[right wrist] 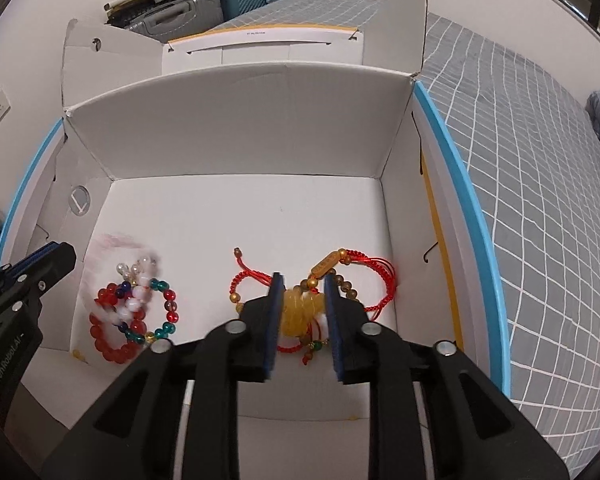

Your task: Organize jewelry

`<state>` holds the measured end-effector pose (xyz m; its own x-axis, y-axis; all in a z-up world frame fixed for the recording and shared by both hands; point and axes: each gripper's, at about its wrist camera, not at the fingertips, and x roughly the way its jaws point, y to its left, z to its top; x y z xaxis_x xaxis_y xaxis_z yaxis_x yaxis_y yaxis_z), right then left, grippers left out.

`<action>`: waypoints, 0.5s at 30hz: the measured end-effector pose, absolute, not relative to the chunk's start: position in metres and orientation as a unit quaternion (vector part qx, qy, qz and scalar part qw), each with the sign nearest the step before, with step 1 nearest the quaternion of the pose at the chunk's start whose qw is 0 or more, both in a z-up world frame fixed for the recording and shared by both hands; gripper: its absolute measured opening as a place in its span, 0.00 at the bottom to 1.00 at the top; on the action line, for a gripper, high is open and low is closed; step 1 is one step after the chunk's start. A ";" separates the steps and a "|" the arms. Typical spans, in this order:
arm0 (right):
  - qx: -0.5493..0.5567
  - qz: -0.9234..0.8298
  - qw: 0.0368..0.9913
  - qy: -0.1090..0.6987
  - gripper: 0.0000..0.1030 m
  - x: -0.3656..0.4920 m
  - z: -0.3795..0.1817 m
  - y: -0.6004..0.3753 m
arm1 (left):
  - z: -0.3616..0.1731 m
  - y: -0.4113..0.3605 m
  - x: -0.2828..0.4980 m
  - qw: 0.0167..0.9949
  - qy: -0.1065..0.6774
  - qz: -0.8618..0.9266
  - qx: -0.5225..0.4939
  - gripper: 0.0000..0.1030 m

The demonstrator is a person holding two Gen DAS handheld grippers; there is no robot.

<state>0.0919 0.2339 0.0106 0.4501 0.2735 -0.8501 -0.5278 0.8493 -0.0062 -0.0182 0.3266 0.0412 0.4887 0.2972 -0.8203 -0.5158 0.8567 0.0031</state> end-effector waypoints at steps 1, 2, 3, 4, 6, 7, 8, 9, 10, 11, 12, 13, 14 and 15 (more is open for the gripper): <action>-0.134 0.239 0.843 0.463 0.32 0.091 0.013 0.233 | 0.042 0.327 -0.020 0.854 0.445 0.239 -0.125 0.21; -0.132 0.241 0.845 0.459 0.40 0.089 0.015 0.232 | 0.044 0.327 -0.021 0.855 0.443 0.239 -0.126 0.26; -0.128 0.243 0.847 0.455 0.48 0.087 0.018 0.231 | 0.046 0.327 -0.023 0.857 0.439 0.240 -0.127 0.35; -0.124 0.246 0.849 0.450 0.52 0.086 0.022 0.229 | 0.049 0.326 -0.026 0.858 0.434 0.241 -0.128 0.41; -0.115 0.250 0.858 0.435 0.63 0.079 0.033 0.222 | 0.054 0.324 -0.033 0.862 0.426 0.242 -0.130 0.50; -0.109 0.251 0.863 0.424 0.66 0.075 0.040 0.217 | 0.057 0.323 -0.037 0.864 0.420 0.244 -0.131 0.58; -0.105 0.252 0.866 0.418 0.72 0.072 0.044 0.214 | 0.062 0.321 -0.043 0.868 0.410 0.247 -0.131 0.62; -0.101 0.253 0.870 0.410 0.76 0.068 0.050 0.209 | 0.066 0.319 -0.049 0.871 0.403 0.251 -0.128 0.67; -0.098 0.254 0.875 0.401 0.78 0.063 0.056 0.204 | 0.071 0.316 -0.056 0.875 0.392 0.256 -0.125 0.73; -0.094 0.254 0.879 0.392 0.83 0.058 0.061 0.199 | 0.074 0.314 -0.062 0.877 0.386 0.257 -0.123 0.76; -0.090 0.253 0.884 0.382 0.88 0.052 0.066 0.193 | 0.077 0.312 -0.070 0.882 0.375 0.257 -0.125 0.84; -0.088 0.254 0.888 0.373 0.88 0.046 0.069 0.187 | 0.080 0.311 -0.075 0.886 0.367 0.254 -0.127 0.90; -0.087 0.255 0.891 0.365 0.88 0.041 0.072 0.183 | 0.082 0.309 -0.084 0.891 0.355 0.249 -0.132 0.92; -0.090 0.255 0.894 0.357 0.89 0.036 0.074 0.180 | 0.084 0.306 -0.090 0.893 0.351 0.249 -0.132 0.93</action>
<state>0.0355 0.1801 0.0743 0.6145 0.3920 -0.6846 -0.5211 0.8532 0.0209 -0.0901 0.3062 0.0837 0.6306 0.3516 -0.6919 -0.5369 0.8414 -0.0618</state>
